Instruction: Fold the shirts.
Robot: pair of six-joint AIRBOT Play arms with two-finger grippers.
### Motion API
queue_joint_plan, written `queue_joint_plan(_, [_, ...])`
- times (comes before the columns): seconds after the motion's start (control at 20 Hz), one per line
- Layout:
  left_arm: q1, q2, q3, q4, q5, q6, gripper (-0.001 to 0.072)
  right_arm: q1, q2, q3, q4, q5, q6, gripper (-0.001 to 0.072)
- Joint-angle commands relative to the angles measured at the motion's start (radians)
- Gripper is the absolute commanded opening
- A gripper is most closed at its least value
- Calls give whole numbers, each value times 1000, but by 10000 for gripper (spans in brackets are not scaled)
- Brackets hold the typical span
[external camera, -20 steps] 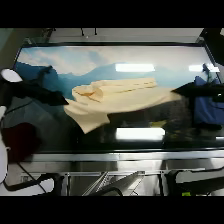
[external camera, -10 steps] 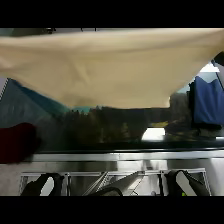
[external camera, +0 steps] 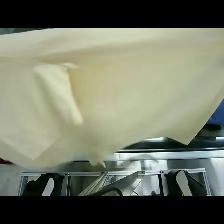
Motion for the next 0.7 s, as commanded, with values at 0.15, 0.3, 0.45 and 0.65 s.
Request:
queue_joint_plan(0.15, [-160, -240, -355, 44, 63, -10, 12, 131, -271, -150, -68, 80, -19, 22])
queue_joint_plan(0.3, [-191, -429, -452, 46, 261, 3, 12, 407, -478, -243, -337, -181, 3, 22])
queue_joint_plan(0.45, [-161, -639, -446, 45, 390, 21, 12, 497, -717, -228, -374, -432, 37, 21])
queue_joint_plan(0.65, [-130, -904, -224, 45, 388, 21, 12, 494, -951, -72, -364, -501, 86, 22])
